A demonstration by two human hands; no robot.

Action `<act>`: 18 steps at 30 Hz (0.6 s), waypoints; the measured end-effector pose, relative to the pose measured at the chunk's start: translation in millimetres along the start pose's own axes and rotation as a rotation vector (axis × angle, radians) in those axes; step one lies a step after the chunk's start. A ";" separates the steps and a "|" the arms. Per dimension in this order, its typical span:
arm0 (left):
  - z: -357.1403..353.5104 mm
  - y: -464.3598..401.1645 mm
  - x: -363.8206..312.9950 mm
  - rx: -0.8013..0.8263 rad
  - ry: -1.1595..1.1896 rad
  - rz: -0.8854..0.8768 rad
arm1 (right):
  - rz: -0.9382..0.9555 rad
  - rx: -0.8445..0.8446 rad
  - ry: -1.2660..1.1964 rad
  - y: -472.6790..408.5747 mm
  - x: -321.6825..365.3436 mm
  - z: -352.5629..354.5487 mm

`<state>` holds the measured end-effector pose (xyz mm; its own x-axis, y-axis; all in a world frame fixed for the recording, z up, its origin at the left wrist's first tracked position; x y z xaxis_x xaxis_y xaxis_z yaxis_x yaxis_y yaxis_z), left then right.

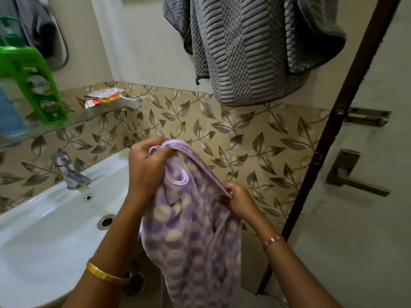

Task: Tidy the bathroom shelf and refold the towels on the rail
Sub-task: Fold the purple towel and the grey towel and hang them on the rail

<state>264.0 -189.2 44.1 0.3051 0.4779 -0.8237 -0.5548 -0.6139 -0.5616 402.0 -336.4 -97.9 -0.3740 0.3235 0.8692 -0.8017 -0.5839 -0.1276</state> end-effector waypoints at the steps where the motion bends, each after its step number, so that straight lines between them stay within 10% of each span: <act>1: 7.1 -2.8 0.6 -0.036 0.016 0.004 | -0.061 -0.002 0.000 0.0 -13.4 -0.4; 13: -21.9 25.4 22.5 0.475 -0.328 0.054 | 0.286 -0.218 0.119 -4.5 99.4 15.3; 18: -30.0 24.5 23.1 0.367 -0.470 -0.075 | 0.354 -0.194 0.108 1.6 122.7 17.7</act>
<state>280.7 -212.1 9.0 0.0254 0.7897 -0.6129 -0.8018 -0.3501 -0.4843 363.2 -310.8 17.0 -0.6810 0.2104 0.7014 -0.6838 -0.5255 -0.5062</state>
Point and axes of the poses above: each hand's wrist, its own y-axis away from the middle knuckle, its own z-axis out of the back of the hand, x = y × z, the point moved 4 cm from there along -y, towards the middle knuckle, and after that the axes turned 3 degrees about -x, right-handed, at the moved point
